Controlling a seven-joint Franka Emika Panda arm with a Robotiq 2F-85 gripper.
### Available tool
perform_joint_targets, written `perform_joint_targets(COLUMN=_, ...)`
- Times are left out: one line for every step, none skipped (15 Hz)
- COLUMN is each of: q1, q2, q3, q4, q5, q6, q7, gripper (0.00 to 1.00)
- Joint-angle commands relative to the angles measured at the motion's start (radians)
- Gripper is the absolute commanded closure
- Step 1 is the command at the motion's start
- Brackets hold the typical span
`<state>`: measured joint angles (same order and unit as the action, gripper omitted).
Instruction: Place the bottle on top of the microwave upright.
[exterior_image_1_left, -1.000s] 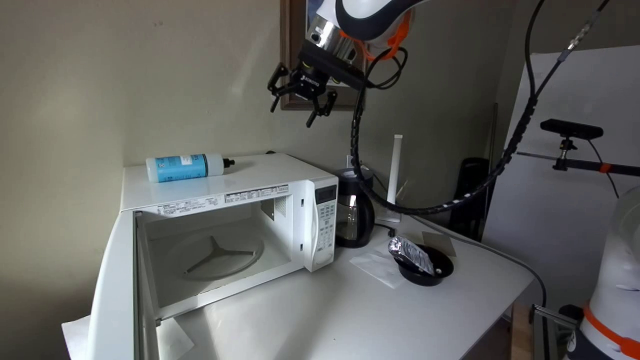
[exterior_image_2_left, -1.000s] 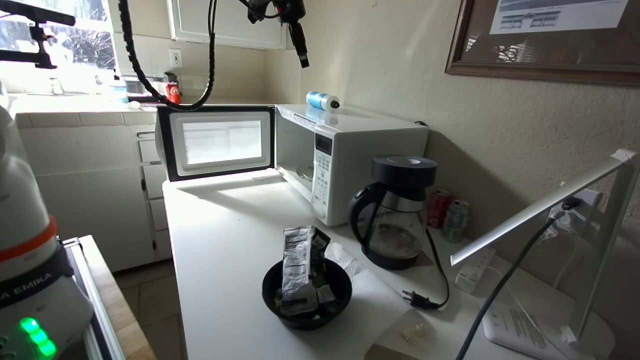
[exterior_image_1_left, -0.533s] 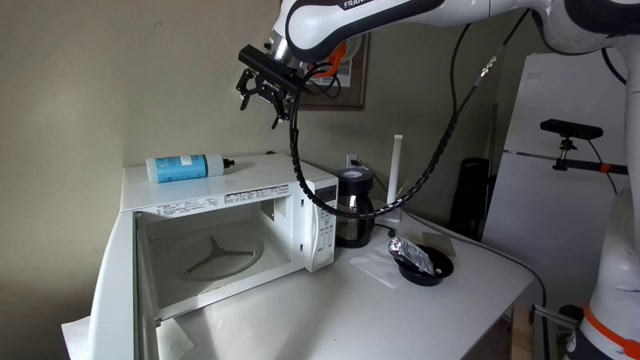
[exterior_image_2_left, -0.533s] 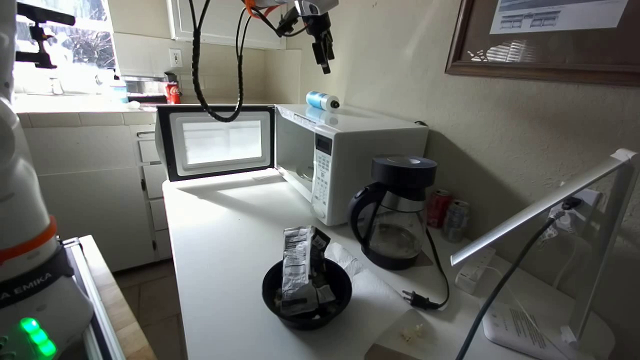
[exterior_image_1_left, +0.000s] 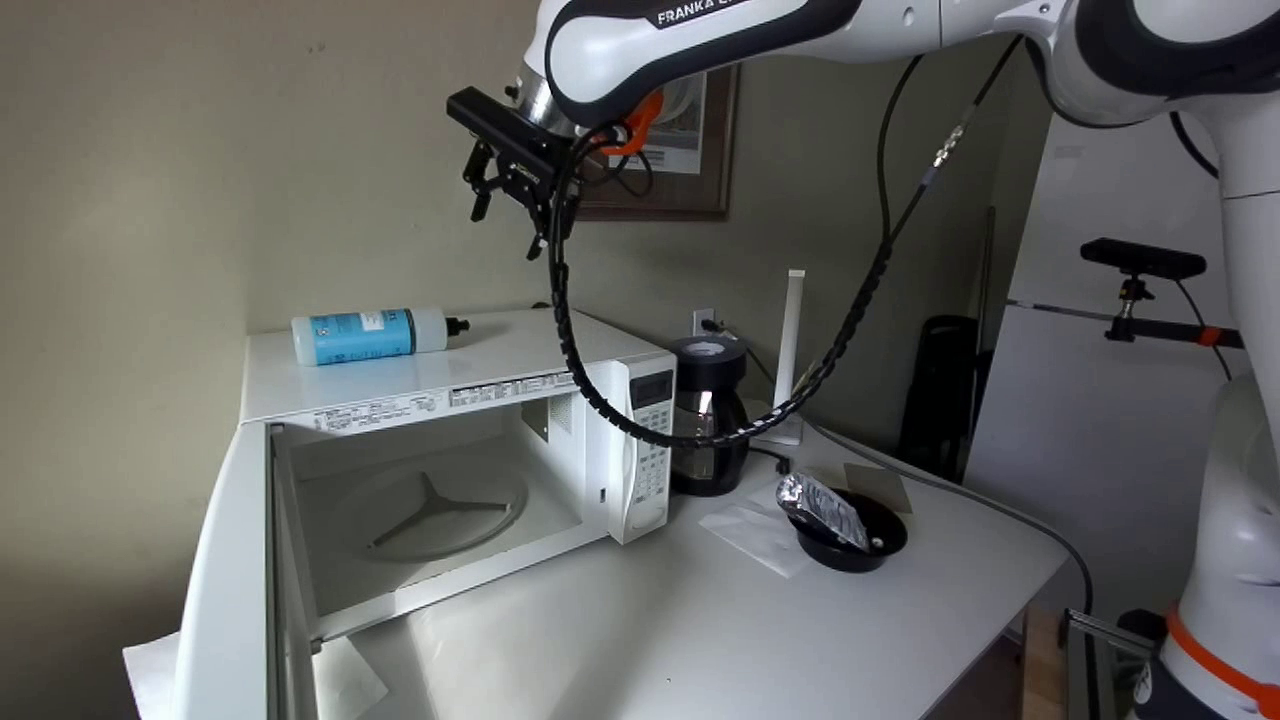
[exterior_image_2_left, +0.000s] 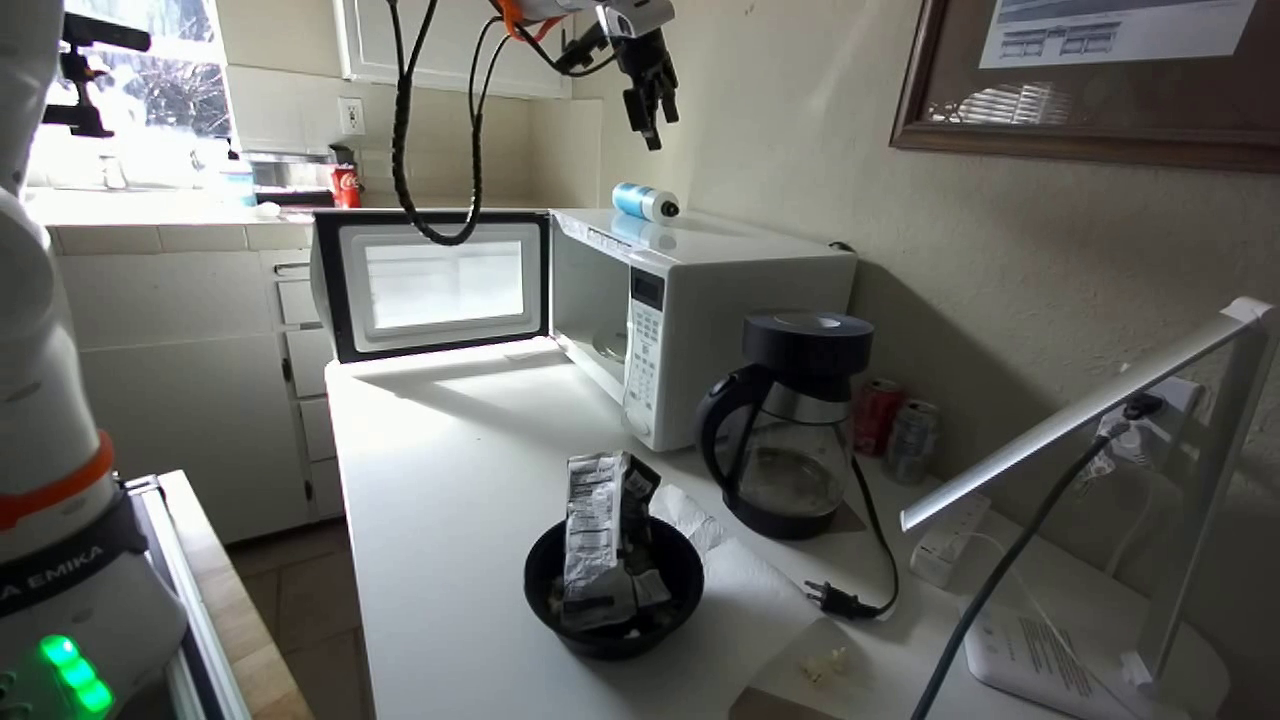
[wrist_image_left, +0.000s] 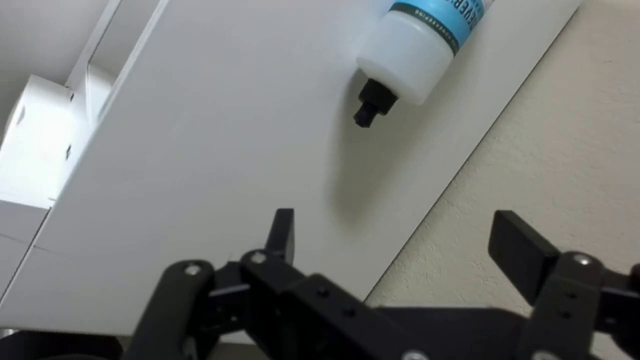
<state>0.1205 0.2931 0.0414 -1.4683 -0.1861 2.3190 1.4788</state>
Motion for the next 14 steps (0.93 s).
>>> perform_joint_targets(q1=0.065, q2=0.145, q3=-0.03, q4=0.215, q5=0.027, q6=-0.148, q7=0.185, gripper=0.0)
perform_joint_targets(q1=0.072, q2=0.176, q3=-0.03, q4=0.263, q5=0.044, q6=-0.186, q7=0.222, gripper=0.0)
perform_joint_targets(q1=0.082, q2=0.207, q3=-0.034, q4=0.307, q5=0.05, q6=-0.213, q7=0.269, gripper=0.0)
perform_joint_targets(q1=0.085, q2=0.236, q3=-0.039, q4=0.344, q5=0.059, q6=-0.233, q7=0.309, gripper=0.0)
perform_joint_targets(q1=0.08, q2=0.259, q3=-0.042, q4=0.372, q5=0.075, q6=-0.259, q7=0.336, gripper=0.0)
perform_joint_targets(q1=0.068, q2=0.178, q3=-0.02, q4=0.256, q5=0.037, q6=-0.197, q7=0.271, gripper=0.0)
perform_joint_targets(q1=0.069, q2=0.195, q3=-0.021, q4=0.274, q5=0.038, q6=-0.202, q7=0.275, gripper=0.0)
perform_joint_targets(q1=0.068, q2=0.199, q3=-0.021, q4=0.274, q5=0.038, q6=-0.201, q7=0.271, gripper=0.0)
perform_joint_targets(q1=0.067, q2=0.197, q3=-0.021, q4=0.274, q5=0.038, q6=-0.201, q7=0.269, gripper=0.0)
perform_joint_targets(q1=0.068, q2=0.205, q3=-0.029, q4=0.276, q5=0.033, q6=-0.184, q7=0.294, gripper=0.0)
perform_joint_targets(q1=0.067, q2=0.22, q3=-0.041, q4=0.283, q5=0.023, q6=-0.171, q7=0.317, gripper=0.0)
perform_joint_targets(q1=0.064, q2=0.235, q3=-0.05, q4=0.29, q5=0.021, q6=-0.156, q7=0.335, gripper=0.0)
perform_joint_targets(q1=0.061, q2=0.251, q3=-0.062, q4=0.295, q5=0.018, q6=-0.13, q7=0.355, gripper=0.0)
perform_joint_targets(q1=0.056, q2=0.266, q3=-0.067, q4=0.3, q5=0.028, q6=-0.107, q7=0.361, gripper=0.0)
